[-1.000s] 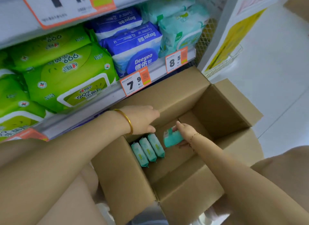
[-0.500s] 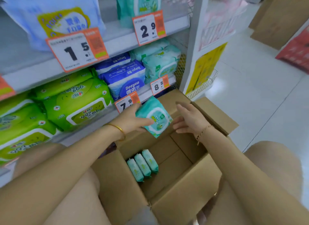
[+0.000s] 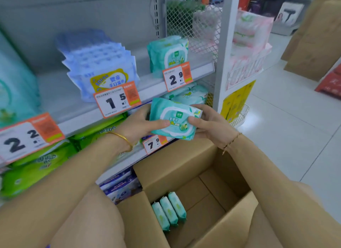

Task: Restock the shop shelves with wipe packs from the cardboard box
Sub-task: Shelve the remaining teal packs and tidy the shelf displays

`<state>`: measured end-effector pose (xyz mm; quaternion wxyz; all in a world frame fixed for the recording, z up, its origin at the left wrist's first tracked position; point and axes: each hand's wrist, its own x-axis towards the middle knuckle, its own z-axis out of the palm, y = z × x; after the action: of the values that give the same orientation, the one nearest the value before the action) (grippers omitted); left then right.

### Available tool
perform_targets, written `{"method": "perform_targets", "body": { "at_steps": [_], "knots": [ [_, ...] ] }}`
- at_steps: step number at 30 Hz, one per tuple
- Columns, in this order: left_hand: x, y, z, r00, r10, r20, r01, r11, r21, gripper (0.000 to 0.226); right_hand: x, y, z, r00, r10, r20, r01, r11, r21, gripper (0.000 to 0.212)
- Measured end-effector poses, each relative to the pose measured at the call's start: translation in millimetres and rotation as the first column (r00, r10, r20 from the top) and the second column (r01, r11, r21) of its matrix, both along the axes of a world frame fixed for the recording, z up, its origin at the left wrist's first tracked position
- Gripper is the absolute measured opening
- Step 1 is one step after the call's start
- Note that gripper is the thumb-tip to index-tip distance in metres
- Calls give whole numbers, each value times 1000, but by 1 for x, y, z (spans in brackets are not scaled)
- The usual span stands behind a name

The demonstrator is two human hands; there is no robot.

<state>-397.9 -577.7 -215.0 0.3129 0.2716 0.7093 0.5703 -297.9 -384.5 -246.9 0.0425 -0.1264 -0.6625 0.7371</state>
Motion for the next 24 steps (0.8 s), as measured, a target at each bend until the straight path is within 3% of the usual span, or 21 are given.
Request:
{"method": "perform_targets", "body": {
  "at_steps": [5, 9, 13, 16, 19, 21, 24],
  "knots": [
    [-19, 7, 58, 879, 63, -473, -108, 992, -68, 65, -27, 13, 49, 983, 76, -166, -55, 990, 128, 38],
    [-47, 25, 115, 667, 59, -742, -164, 984, -69, 57, -61, 25, 98, 948, 72, -309, -13, 982, 190, 47],
    [-81, 44, 141, 651, 210, -729, -223, 971, 81, 50, -99, 29, 128, 892, -66, -447, 199, 946, 257, 54],
    [-106, 53, 140, 662, 431, -613, -334, 902, 272, 49, -122, 35, 134, 887, -182, -425, 409, 736, 540, 53],
    [-131, 63, 139, 577, 554, -600, -465, 827, 316, 47, -142, 39, 126, 942, -127, -311, 331, 513, 792, 54],
    [-146, 72, 139, 517, 578, -632, -556, 788, 266, 47, -157, 35, 119, 970, -98, -223, 243, 479, 844, 60],
    [-165, 84, 133, 536, 518, -667, -587, 796, 147, 49, -171, 32, 113, 984, -141, -113, 161, 395, 904, 66]
  ]
}}
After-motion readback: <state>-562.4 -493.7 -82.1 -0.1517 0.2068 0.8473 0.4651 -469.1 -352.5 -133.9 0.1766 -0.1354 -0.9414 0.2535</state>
